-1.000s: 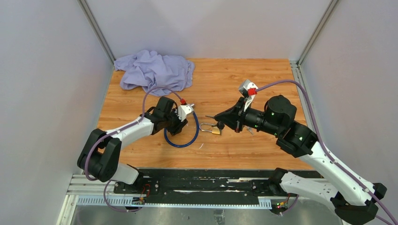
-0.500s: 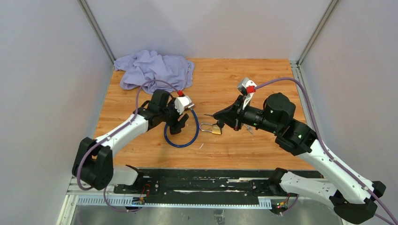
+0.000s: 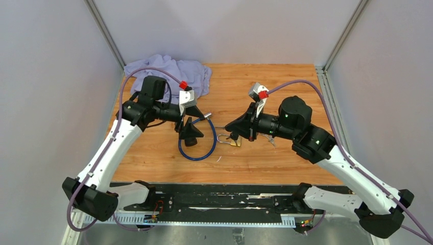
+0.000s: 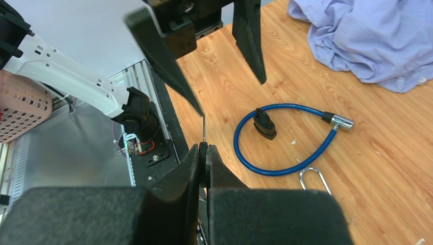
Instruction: Unlock with the key
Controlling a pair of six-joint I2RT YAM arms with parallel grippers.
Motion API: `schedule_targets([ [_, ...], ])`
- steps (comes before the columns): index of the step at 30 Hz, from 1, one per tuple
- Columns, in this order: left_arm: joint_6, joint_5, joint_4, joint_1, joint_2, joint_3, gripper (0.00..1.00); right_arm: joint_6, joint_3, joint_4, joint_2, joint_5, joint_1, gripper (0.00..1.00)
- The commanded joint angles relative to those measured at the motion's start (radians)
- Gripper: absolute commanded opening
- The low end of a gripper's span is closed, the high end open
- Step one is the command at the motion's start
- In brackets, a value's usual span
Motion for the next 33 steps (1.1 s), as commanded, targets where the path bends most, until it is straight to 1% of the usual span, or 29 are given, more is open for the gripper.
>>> schedule_targets([
  [1,0.039,0.352,-0.164,0.003,0.001,0.048,0.83,0.022,0.038,0.078,0.04,-0.097,-0.011,0.0],
  [3,0.017,0.395,-0.166,0.003,0.003,0.061,0.82,0.026,0.043,0.091,0.055,-0.112,-0.011,0.01],
  [5,-0.009,0.413,-0.166,0.004,0.009,0.078,0.78,0.027,0.049,0.097,0.063,-0.116,-0.011,0.01],
  [9,-0.04,0.449,-0.168,0.003,0.021,0.091,0.68,0.03,0.053,0.111,0.084,-0.134,-0.011,0.01],
  [11,-0.058,0.448,-0.169,0.004,0.039,0.099,0.61,0.036,0.053,0.118,0.097,-0.152,-0.01,0.01],
  [13,-0.078,0.433,-0.17,0.004,0.055,0.107,0.56,0.041,0.052,0.125,0.108,-0.164,-0.01,0.01],
  [16,-0.092,0.41,-0.17,0.003,0.068,0.114,0.52,0.042,0.058,0.135,0.125,-0.168,-0.011,0.01],
  [22,-0.124,0.365,-0.17,-0.002,0.079,0.13,0.37,0.035,0.078,0.149,0.169,-0.177,-0.009,0.01],
  [26,-0.127,0.36,-0.168,-0.003,0.065,0.115,0.3,0.03,0.075,0.15,0.184,-0.177,-0.009,0.01],
  [32,-0.126,0.358,-0.169,-0.002,0.067,0.085,0.07,0.028,0.063,0.155,0.188,-0.18,-0.008,0.01],
  [33,-0.128,0.363,-0.169,-0.002,0.068,0.079,0.05,0.027,0.063,0.154,0.188,-0.182,-0.008,0.01],
])
